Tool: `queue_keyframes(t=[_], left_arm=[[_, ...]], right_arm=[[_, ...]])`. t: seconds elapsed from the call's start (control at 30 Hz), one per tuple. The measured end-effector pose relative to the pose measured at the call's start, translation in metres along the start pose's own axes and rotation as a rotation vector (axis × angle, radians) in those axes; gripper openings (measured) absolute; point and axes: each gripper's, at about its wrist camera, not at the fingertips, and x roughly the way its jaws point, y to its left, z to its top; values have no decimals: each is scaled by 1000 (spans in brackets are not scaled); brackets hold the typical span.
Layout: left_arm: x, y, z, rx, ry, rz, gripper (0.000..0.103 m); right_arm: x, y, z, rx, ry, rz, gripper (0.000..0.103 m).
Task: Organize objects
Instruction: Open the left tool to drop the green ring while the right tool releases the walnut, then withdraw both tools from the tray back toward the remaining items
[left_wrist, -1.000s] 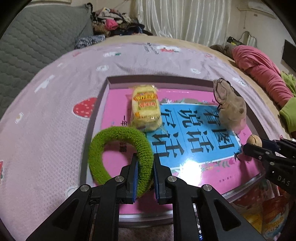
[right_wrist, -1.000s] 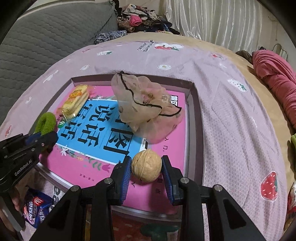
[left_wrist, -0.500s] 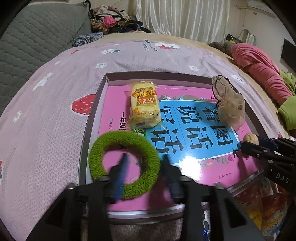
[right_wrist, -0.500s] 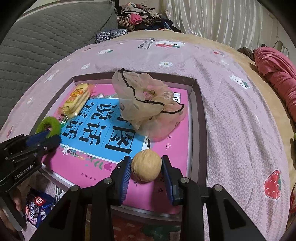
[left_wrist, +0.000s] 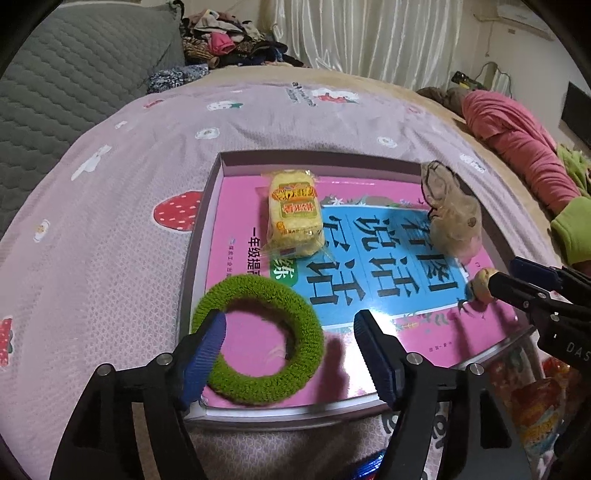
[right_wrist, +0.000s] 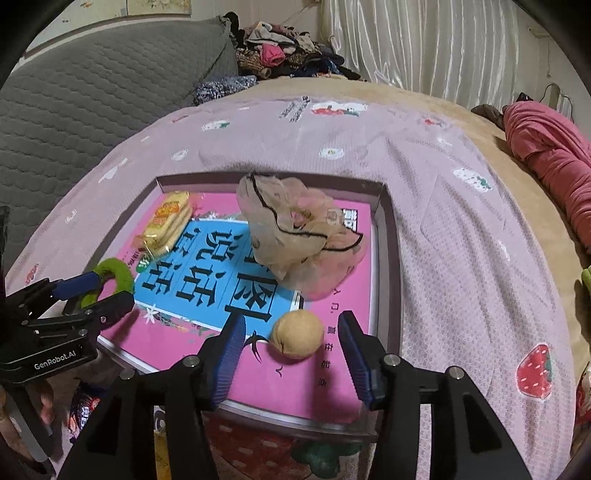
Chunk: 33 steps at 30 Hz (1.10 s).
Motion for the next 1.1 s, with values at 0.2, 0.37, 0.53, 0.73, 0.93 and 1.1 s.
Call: queue_keyframes(t=[0.2,0.37,0.53,0.73,0.93,1.1], left_arm=[[-17,5,4,-29,-36,-3,77],[-34,6,7,-38,-64,2,78],[-63,7,9,-37,-136,55,79],[-106,8,2,-51,-196,70,83],[-148,1,-26,-38,-199,78,84],[-181,-2,-38,-37,-191,91,84]], right_arm=[[-18,-2,2,9,-49,-7,62],[-35,-3,5,22,-99,-6,68],[-65,11,8,2,-173,15,75],[-113,29,1,-2,-261,-18,93],[-149,29,-18,74,-260,75,97],[-173,37,-27,59,-234,9,97]])
